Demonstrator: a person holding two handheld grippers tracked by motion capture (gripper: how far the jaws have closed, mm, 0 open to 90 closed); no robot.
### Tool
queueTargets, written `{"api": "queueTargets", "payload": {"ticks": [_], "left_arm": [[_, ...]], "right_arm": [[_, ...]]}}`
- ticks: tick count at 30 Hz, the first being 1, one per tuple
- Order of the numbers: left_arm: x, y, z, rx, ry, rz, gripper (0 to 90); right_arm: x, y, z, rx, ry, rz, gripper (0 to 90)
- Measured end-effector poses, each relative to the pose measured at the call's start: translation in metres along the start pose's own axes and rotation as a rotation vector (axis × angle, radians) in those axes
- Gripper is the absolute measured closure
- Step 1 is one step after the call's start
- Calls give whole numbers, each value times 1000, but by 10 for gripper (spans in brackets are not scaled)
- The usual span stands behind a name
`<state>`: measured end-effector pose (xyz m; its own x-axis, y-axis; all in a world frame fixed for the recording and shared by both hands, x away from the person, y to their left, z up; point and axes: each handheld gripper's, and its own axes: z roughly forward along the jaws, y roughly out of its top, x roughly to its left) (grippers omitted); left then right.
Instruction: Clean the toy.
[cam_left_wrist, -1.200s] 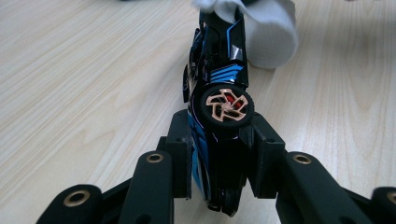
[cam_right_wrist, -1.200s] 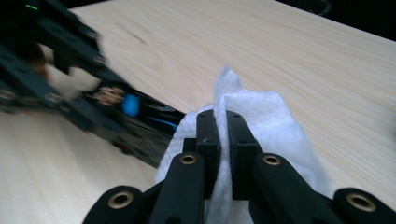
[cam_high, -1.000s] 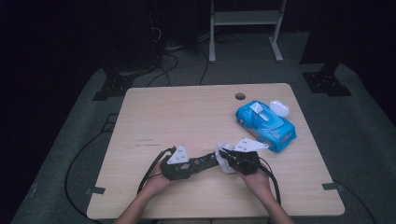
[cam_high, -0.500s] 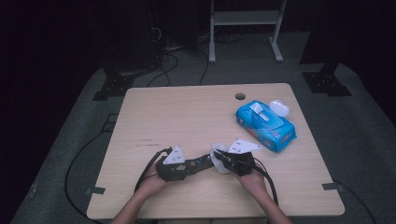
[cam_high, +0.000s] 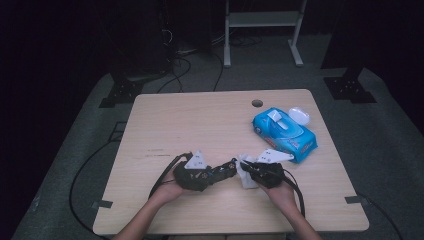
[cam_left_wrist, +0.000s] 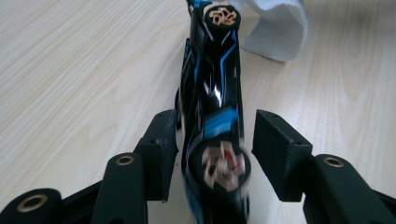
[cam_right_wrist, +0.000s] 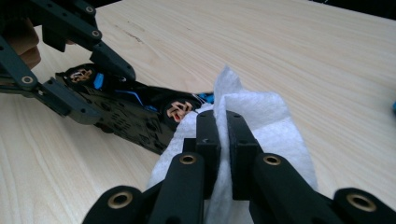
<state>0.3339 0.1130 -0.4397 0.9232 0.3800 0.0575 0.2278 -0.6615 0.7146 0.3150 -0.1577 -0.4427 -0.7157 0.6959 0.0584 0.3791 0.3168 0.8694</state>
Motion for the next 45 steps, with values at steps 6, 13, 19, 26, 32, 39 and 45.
{"api": "queueTargets", "payload": {"ticks": [6,13,19,26,32,39,45], "left_arm": [[4,2,1,24,0,-7,620],[8,-12,-17,22,2,-26,644],[11,-23,-33,53,6,-42,637],[8,5,-25,89,10,0,533],[6,25,0,176,2,32,520],[3,37,24,311,30,49,461],[2,39,31,341,32,53,561]], "right_arm": [[-2,-5,1,-8,10,20,848],[1,-4,4,-16,23,25,848],[2,-3,5,-18,23,20,848],[1,-3,2,-33,20,26,847],[1,-4,2,-29,26,29,847],[0,-4,2,-34,29,35,847],[0,-5,4,-40,43,44,847]]}}
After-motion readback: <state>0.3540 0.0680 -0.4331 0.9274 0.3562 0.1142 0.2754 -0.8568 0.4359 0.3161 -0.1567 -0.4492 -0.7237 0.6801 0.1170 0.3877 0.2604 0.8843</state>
